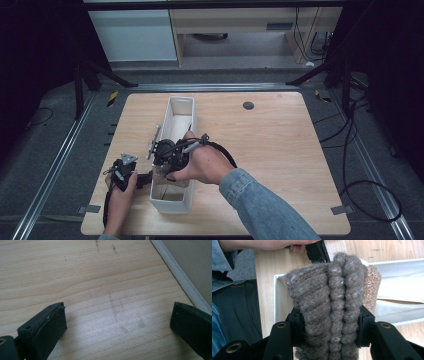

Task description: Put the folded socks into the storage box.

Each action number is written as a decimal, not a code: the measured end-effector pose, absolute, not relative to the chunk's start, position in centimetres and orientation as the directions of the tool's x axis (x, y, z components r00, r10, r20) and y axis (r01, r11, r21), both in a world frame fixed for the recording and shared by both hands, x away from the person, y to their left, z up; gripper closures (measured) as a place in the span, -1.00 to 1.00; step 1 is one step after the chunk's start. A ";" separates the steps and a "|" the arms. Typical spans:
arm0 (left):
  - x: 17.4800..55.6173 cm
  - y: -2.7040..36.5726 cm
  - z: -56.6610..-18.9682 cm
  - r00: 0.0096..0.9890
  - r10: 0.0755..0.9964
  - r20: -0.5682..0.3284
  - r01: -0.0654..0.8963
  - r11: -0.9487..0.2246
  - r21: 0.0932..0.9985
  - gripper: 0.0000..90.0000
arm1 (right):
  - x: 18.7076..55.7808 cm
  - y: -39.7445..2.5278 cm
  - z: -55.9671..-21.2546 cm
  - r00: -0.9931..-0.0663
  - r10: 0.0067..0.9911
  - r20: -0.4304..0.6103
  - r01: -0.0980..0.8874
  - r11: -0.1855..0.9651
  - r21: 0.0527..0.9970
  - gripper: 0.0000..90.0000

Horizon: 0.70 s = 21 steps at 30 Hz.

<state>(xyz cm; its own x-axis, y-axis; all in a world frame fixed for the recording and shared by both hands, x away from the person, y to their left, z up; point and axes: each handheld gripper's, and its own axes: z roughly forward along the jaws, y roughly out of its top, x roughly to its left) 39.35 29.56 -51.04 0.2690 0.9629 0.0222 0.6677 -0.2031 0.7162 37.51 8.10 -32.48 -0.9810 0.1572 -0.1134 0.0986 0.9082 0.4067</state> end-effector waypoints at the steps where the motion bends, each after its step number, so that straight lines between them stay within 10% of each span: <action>1: 39.4 29.6 -51.0 0.269 0.963 0.022 0.668 -0.203 0.716 -1.00 | 37.5 8.1 -32.6 -0.981 0.161 -0.110 0.104 0.908 0.406 0.19; 21: 39.4 29.6 -51.0 0.270 0.962 0.023 0.668 -0.205 0.715 -1.00 | 37.3 8.5 -33.8 -0.983 0.156 -0.095 0.105 0.909 0.403 0.19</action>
